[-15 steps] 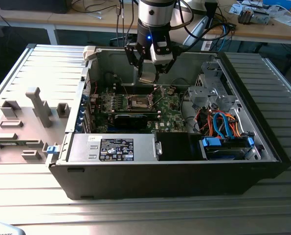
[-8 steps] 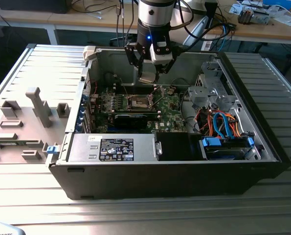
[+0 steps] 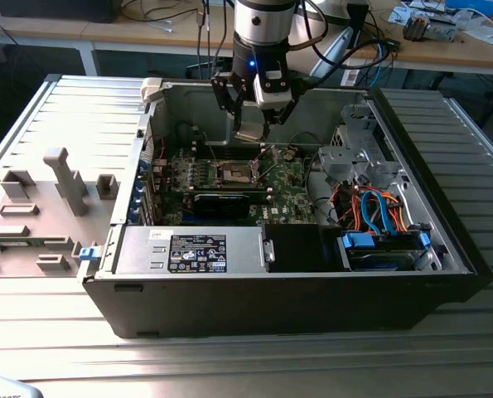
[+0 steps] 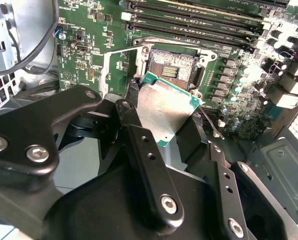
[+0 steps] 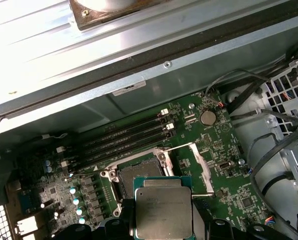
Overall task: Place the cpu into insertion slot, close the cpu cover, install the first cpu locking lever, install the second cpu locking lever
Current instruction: 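Place the cpu into insertion slot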
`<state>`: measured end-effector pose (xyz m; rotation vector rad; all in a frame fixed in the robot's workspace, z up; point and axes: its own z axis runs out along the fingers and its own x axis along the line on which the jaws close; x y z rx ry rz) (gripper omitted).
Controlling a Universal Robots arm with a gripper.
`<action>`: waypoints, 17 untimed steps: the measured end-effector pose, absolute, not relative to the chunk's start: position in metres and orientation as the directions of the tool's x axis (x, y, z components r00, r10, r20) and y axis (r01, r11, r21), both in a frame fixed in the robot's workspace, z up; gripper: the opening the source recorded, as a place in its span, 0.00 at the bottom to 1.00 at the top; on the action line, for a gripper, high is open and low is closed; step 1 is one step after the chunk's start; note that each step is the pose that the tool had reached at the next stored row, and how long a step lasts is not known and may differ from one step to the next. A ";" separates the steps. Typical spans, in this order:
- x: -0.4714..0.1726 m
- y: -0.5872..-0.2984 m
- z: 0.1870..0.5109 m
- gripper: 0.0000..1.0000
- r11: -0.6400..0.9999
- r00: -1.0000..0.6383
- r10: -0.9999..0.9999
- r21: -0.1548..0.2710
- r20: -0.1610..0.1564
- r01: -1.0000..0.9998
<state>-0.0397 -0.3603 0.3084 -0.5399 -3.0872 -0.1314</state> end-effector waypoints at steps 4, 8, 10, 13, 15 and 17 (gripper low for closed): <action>-0.040 -0.360 0.308 0.55 0.936 -0.940 0.341 0.082 0.019 0.341; -0.040 -0.360 0.308 0.55 0.936 -0.939 0.343 0.082 0.019 0.343; -0.040 -0.360 0.308 0.55 0.935 -0.939 0.344 0.082 0.019 0.345; -0.040 -0.360 0.308 0.55 0.934 -0.938 0.347 0.082 0.019 0.347; -0.040 -0.360 0.308 0.55 0.934 -0.937 0.348 0.082 0.019 0.348; -0.040 -0.360 0.308 0.55 0.933 -0.937 0.349 0.082 0.019 0.349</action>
